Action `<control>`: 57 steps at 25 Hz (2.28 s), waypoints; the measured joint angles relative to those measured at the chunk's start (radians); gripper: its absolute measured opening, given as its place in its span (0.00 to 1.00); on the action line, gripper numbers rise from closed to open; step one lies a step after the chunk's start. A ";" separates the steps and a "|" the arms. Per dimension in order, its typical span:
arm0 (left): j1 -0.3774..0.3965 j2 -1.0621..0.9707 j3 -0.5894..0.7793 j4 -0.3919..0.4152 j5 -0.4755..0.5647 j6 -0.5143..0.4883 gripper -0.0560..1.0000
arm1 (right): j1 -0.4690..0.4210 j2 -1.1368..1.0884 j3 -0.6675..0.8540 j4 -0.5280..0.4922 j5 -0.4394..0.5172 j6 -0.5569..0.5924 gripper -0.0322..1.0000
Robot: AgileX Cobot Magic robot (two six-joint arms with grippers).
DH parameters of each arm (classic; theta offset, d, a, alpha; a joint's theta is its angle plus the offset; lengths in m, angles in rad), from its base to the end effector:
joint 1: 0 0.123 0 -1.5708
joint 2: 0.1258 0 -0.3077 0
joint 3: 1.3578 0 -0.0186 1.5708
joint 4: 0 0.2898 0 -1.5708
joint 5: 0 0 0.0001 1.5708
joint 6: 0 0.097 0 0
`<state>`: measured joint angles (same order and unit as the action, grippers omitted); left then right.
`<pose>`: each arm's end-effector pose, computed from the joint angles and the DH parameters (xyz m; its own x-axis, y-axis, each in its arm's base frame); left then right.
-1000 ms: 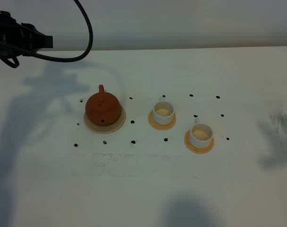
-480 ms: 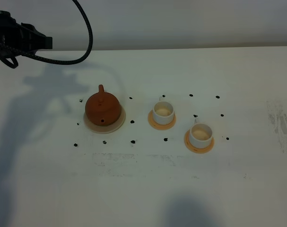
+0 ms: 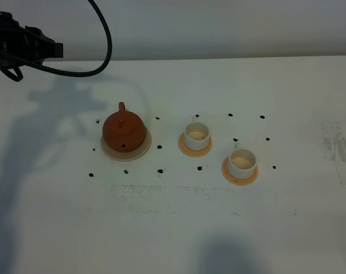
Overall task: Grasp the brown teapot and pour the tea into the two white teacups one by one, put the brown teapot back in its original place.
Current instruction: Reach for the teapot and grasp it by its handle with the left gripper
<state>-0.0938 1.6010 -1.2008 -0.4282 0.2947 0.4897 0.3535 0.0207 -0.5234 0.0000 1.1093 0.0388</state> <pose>0.4067 -0.0501 0.3024 -0.5309 0.1275 -0.8378 0.2353 0.9719 -0.0011 0.0096 0.0035 0.2963 -0.4787 -0.1353 -0.8675 -0.3279 0.9441 0.0337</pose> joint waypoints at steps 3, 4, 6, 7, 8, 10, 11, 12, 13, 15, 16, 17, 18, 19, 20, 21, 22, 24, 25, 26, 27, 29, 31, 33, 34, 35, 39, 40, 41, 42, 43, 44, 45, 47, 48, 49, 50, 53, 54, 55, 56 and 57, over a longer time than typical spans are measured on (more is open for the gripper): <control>0.000 0.036 0.000 0.000 -0.001 0.000 0.38 | 0.000 -0.018 0.001 0.000 0.003 -0.004 0.42; 0.000 0.048 0.000 0.000 -0.001 0.000 0.38 | 0.000 -0.018 0.001 0.000 0.002 -0.012 0.42; 0.000 0.076 0.000 0.000 -0.008 0.000 0.38 | 0.000 -0.018 0.001 -0.013 0.002 -0.030 0.42; 0.000 0.090 0.000 0.000 -0.014 0.000 0.38 | 0.000 -0.018 0.001 -0.028 0.002 -0.033 0.42; 0.000 0.102 0.000 0.000 -0.023 0.001 0.38 | 0.000 -0.018 0.001 -0.040 0.002 -0.033 0.42; 0.000 0.124 0.000 0.000 -0.039 0.013 0.38 | 0.000 -0.018 0.001 -0.052 0.002 -0.033 0.42; 0.000 0.132 0.000 0.000 -0.046 0.017 0.38 | 0.000 -0.018 0.001 -0.052 0.002 -0.033 0.42; 0.000 0.139 0.000 -0.001 -0.052 0.020 0.38 | 0.000 -0.018 0.001 -0.052 0.002 -0.033 0.42; 0.000 0.145 0.000 -0.001 -0.055 0.021 0.38 | -0.007 -0.018 0.001 -0.052 0.002 -0.033 0.42; 0.000 0.150 0.000 -0.001 -0.065 0.022 0.38 | -0.059 -0.018 0.001 -0.052 0.002 -0.033 0.42; 0.000 0.151 0.000 -0.001 -0.070 0.023 0.38 | -0.097 -0.018 0.001 -0.052 0.002 -0.033 0.42; 0.000 0.151 0.000 -0.001 -0.073 0.023 0.38 | -0.134 -0.018 0.001 -0.052 0.002 -0.033 0.42; 0.000 0.151 -0.001 -0.001 -0.075 0.024 0.38 | -0.183 -0.018 0.001 -0.052 0.002 -0.033 0.42; 0.000 0.151 -0.002 -0.001 -0.076 0.024 0.38 | -0.226 -0.018 0.001 -0.052 0.002 -0.033 0.42; 0.000 0.151 -0.003 -0.001 -0.078 0.024 0.38 | -0.288 -0.018 0.001 -0.052 0.002 -0.033 0.42; 0.000 0.151 -0.004 -0.001 -0.078 0.025 0.38 | -0.332 -0.018 0.001 -0.052 0.002 -0.033 0.42; 0.000 0.151 -0.005 -0.001 -0.078 0.026 0.38 | -0.376 -0.018 0.001 -0.052 0.002 -0.033 0.42; 0.000 0.151 -0.007 -0.001 -0.078 0.026 0.38 | -0.471 -0.018 0.001 -0.052 0.002 -0.033 0.42; 0.000 0.151 -0.008 -0.001 -0.077 0.026 0.38 | -0.505 -0.018 0.001 -0.052 0.002 -0.033 0.42; 0.000 0.151 -0.008 -0.001 -0.076 0.026 0.38 | -0.528 -0.018 0.001 -0.052 0.002 -0.033 0.42; 0.000 0.151 -0.008 -0.002 -0.075 0.026 0.38 | -0.541 -0.018 0.001 -0.052 0.002 -0.033 0.42; 0.000 0.151 -0.009 -0.003 -0.067 0.026 0.38 | -0.548 -0.018 0.001 -0.052 0.002 -0.033 0.42; 0.000 0.151 -0.017 -0.003 -0.036 0.026 0.38 | -0.549 -0.018 0.001 -0.052 0.002 -0.033 0.42; 0.000 0.151 -0.041 -0.005 0.001 0.024 0.38 | -0.549 -0.018 0.001 -0.052 0.002 -0.033 0.42; 0.000 0.151 -0.053 -0.010 0.023 0.023 0.38 | -0.549 -0.018 0.001 -0.052 0.002 -0.033 0.42; 0.000 0.151 -0.070 -0.020 0.041 0.023 0.38 | -0.549 -0.018 0.001 -0.052 0.002 -0.033 0.42; 0.000 0.153 -0.132 -0.045 0.111 0.022 0.38 | -0.549 -0.018 0.001 -0.052 0.002 -0.033 0.42; 0.000 0.156 -0.152 -0.047 0.127 0.022 0.38 | -0.549 -0.018 0.001 -0.052 0.002 -0.033 0.42; -0.004 0.160 -0.170 -0.049 0.142 0.020 0.37 | -0.549 -0.018 0.001 -0.052 0.002 -0.033 0.42; -0.009 0.164 -0.191 -0.049 0.153 0.019 0.36 | -0.549 -0.018 0.001 -0.052 0.002 -0.033 0.42; -0.018 0.171 -0.215 -0.049 0.167 0.019 0.35 | -0.549 -0.018 0.001 -0.052 0.002 -0.033 0.42; -0.031 0.177 -0.237 -0.049 0.182 0.019 0.34 | -0.549 -0.018 0.001 -0.052 0.002 -0.033 0.42; -0.046 0.187 -0.266 -0.045 0.203 0.019 0.33 | -0.549 -0.018 0.001 -0.052 0.002 -0.039 0.42; -0.075 0.211 -0.329 -0.025 0.250 0.019 0.31 | -0.549 -0.018 0.001 -0.052 0.002 -0.033 0.42; -0.091 0.227 -0.356 -0.014 0.280 0.013 0.30 | -0.549 -0.018 0.001 -0.052 0.002 -0.033 0.42; -0.101 0.246 -0.389 0.001 0.309 0.001 0.30 | -0.549 -0.018 0.001 -0.052 0.002 -0.033 0.42; -0.109 0.267 -0.420 0.009 0.337 -0.016 0.30 | -0.549 -0.018 0.001 -0.052 0.002 -0.033 0.42; -0.112 0.337 -0.499 0.050 0.380 -0.063 0.30 | -0.549 -0.018 0.001 -0.052 0.002 -0.033 0.42; -0.111 0.362 -0.525 0.062 0.389 -0.080 0.30 | -0.549 -0.018 0.001 -0.052 0.002 -0.033 0.42; -0.111 0.395 -0.548 0.071 0.397 -0.105 0.30 | -0.549 -0.018 0.001 -0.052 0.002 -0.039 0.42; -0.111 0.429 -0.576 0.075 0.408 -0.137 0.30 | -0.549 -0.018 0.001 -0.052 0.002 -0.033 0.42; -0.113 0.463 -0.601 0.076 0.421 -0.178 0.30 | -0.549 -0.018 0.001 -0.052 0.002 -0.033 0.42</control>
<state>-0.2067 2.0643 -1.8022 -0.3524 0.7158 0.3113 -0.1959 0.0025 -0.5224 -0.0525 1.1110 0.0058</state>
